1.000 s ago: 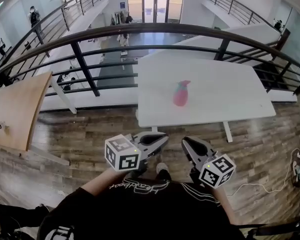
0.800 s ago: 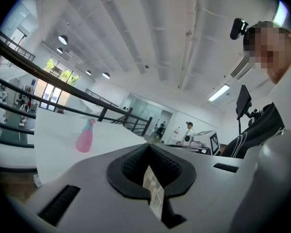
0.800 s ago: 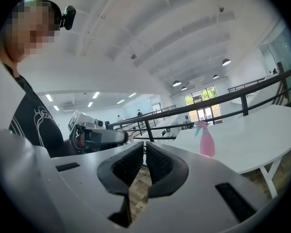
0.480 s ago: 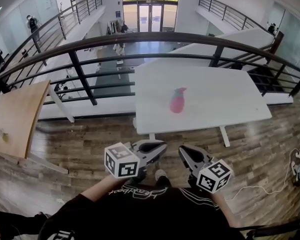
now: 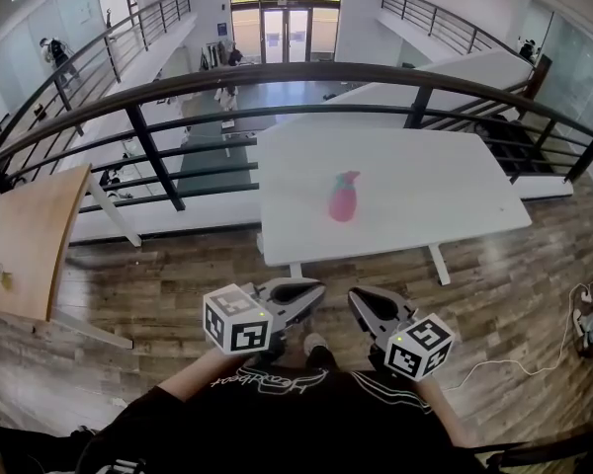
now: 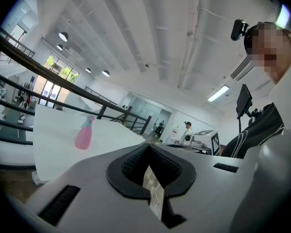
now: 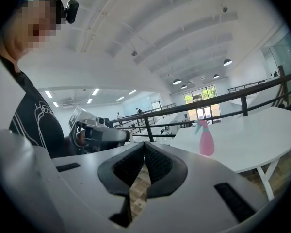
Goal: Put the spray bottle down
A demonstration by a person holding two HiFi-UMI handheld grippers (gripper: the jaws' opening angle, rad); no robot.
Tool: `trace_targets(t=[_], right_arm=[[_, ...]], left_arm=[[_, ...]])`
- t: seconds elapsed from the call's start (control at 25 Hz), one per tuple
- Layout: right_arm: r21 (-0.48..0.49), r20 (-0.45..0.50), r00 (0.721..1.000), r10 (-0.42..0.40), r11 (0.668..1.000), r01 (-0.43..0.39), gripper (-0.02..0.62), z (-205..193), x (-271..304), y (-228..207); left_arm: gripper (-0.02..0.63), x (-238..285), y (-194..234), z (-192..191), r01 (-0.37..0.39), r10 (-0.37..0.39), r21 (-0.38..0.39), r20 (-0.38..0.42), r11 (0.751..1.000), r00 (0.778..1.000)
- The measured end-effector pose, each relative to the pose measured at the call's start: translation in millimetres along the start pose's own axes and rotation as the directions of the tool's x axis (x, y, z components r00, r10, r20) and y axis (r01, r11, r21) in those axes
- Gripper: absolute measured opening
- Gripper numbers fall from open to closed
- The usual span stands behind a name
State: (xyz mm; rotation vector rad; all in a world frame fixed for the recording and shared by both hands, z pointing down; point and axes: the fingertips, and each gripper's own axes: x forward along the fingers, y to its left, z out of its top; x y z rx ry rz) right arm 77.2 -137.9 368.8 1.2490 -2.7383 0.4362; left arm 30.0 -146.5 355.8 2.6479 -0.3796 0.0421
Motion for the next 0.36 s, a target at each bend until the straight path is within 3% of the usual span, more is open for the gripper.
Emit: trace_targets(t=[0.36], right_arm=[[-0.010, -0.009, 1.000, 0.001, 1.000, -0.001, 0.017, -2.4, -1.6, 4.5]], left_arm=[[0.003, -6.9, -0.1, -5.5, -0.019, 0.019, -0.011, 0.000, 1.000, 1.000]])
